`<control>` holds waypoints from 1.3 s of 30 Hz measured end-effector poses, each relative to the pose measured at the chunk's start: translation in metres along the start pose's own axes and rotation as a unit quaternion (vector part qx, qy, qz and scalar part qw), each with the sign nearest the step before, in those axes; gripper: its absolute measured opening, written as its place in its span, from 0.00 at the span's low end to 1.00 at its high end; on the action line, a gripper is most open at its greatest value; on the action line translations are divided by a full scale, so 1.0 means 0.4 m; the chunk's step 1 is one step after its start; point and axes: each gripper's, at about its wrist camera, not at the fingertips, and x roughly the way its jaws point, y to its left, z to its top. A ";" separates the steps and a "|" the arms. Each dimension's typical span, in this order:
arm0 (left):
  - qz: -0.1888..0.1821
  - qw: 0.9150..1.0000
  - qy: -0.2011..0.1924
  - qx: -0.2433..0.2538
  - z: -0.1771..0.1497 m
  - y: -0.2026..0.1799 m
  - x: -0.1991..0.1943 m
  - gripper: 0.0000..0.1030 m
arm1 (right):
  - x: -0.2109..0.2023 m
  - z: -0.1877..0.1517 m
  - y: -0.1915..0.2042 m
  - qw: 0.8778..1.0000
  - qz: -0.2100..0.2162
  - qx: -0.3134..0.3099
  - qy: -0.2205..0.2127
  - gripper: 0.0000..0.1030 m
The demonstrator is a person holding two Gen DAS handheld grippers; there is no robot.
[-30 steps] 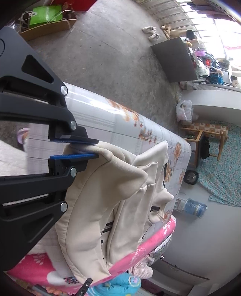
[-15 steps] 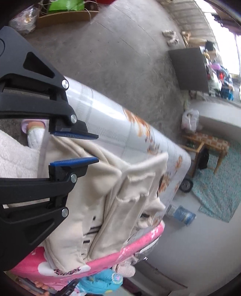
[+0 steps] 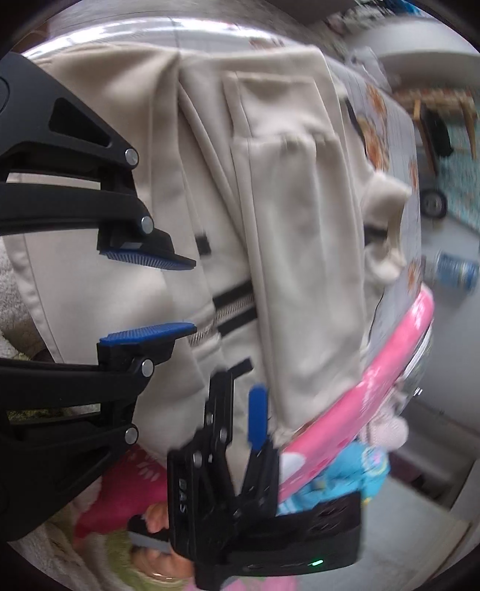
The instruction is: Fold large clothes
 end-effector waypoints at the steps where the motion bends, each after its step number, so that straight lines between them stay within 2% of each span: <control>1: -0.014 1.000 0.005 0.012 -0.002 -0.012 0.008 0.27 | 0.002 0.006 0.006 1.000 0.003 -0.006 0.002 0.49; 4: -0.042 0.998 0.017 0.045 -0.012 -0.037 0.017 0.29 | -0.014 0.012 0.014 0.999 0.042 -0.015 0.000 0.49; 6: -0.049 0.997 0.023 0.055 -0.019 -0.040 0.025 0.37 | -0.018 0.007 0.022 0.996 0.083 -0.024 0.009 0.49; 7: -0.050 0.997 0.027 0.056 -0.022 -0.038 0.031 0.41 | -0.014 0.004 0.025 0.995 0.095 -0.030 0.015 0.49; 9: -0.050 0.997 0.036 0.054 -0.025 -0.029 0.043 0.41 | 0.001 -0.004 0.038 0.993 0.104 -0.039 0.033 0.49; 10: -0.045 0.996 0.044 0.056 -0.027 -0.023 0.055 0.41 | 0.014 -0.008 0.042 0.993 0.100 -0.044 0.043 0.49; 13: -0.042 0.996 0.034 0.068 -0.037 -0.020 0.053 0.39 | 0.037 -0.028 0.056 0.991 0.084 -0.067 0.079 0.31; 15: -0.034 0.996 0.029 0.080 -0.044 -0.023 0.051 0.36 | 0.038 -0.043 0.064 0.990 0.073 -0.083 0.089 0.29; 18: -0.012 0.994 0.018 0.105 -0.057 -0.031 0.049 0.24 | 0.038 -0.056 0.073 0.989 0.062 -0.095 0.091 0.17; 19: -0.009 0.994 0.016 0.109 -0.058 -0.033 0.049 0.15 | 0.038 -0.060 0.079 0.990 0.056 -0.096 0.090 0.06; 20: -0.010 0.994 0.015 0.110 -0.056 -0.036 0.051 0.06 | 0.034 -0.062 0.085 0.990 0.046 -0.100 0.085 0.05; 22: -0.002 0.993 0.004 0.115 -0.057 -0.046 0.038 0.04 | 0.013 -0.056 0.112 0.990 0.015 -0.119 0.069 0.03; 25: 0.006 0.993 -0.047 0.108 -0.014 -0.051 -0.035 0.03 | -0.051 -0.015 0.132 0.992 -0.020 -0.125 0.019 0.03; 28: 0.031 0.990 -0.073 0.113 0.025 -0.041 -0.052 0.04 | -0.040 0.015 0.120 0.992 -0.037 -0.120 -0.008 0.03; 33: 0.076 0.991 -0.028 0.105 0.012 -0.017 0.080 0.04 | 0.080 0.013 0.098 0.992 -0.064 -0.112 0.006 0.03; 35: 0.091 0.989 -0.034 0.116 -0.002 -0.025 0.085 0.04 | 0.074 0.012 0.093 0.993 -0.064 -0.099 -0.007 0.03; 37: 0.097 0.988 -0.033 0.117 -0.008 -0.031 0.086 0.04 | 0.064 0.009 0.062 0.997 -0.044 -0.056 -0.011 0.03; 39: 0.095 0.989 -0.034 0.108 -0.009 -0.027 0.086 0.04 | 0.025 -0.003 0.009 0.998 -0.053 -0.007 -0.020 0.03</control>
